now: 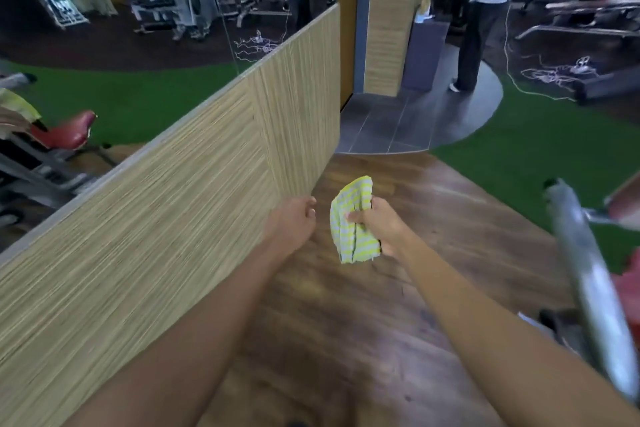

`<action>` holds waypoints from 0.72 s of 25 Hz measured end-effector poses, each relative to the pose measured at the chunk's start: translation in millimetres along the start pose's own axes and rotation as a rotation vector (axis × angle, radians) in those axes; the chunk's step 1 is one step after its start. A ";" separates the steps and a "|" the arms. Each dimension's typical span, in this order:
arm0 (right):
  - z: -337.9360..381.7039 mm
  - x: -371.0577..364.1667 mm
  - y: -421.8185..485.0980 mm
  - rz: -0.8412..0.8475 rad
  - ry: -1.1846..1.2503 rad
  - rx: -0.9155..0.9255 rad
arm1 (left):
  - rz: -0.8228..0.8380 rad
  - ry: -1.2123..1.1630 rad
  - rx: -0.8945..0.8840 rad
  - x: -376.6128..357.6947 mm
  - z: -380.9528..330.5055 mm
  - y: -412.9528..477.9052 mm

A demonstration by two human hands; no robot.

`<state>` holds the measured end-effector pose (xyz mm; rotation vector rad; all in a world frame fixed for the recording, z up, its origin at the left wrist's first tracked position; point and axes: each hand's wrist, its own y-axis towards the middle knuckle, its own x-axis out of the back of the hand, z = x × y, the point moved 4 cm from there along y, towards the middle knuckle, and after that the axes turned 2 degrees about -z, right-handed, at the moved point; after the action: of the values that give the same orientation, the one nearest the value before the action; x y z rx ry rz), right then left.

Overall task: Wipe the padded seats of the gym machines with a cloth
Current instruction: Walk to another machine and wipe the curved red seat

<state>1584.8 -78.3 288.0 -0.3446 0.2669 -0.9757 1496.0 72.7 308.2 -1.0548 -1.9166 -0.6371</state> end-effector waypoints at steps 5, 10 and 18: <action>44.8 10.7 136.5 -0.078 0.000 -0.019 | 0.049 -0.015 -0.043 -23.1 4.9 151.5; 102.6 36.7 277.2 -0.223 0.044 -0.024 | 0.136 0.012 -0.140 -51.8 -9.4 332.6; 205.0 159.5 423.9 -0.452 0.147 0.040 | 0.243 -0.009 -0.375 -108.9 -141.1 554.0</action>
<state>2067.9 38.8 294.8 -0.3024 0.3094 -1.4528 2062.0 208.1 309.1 -1.5001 -1.6757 -0.8706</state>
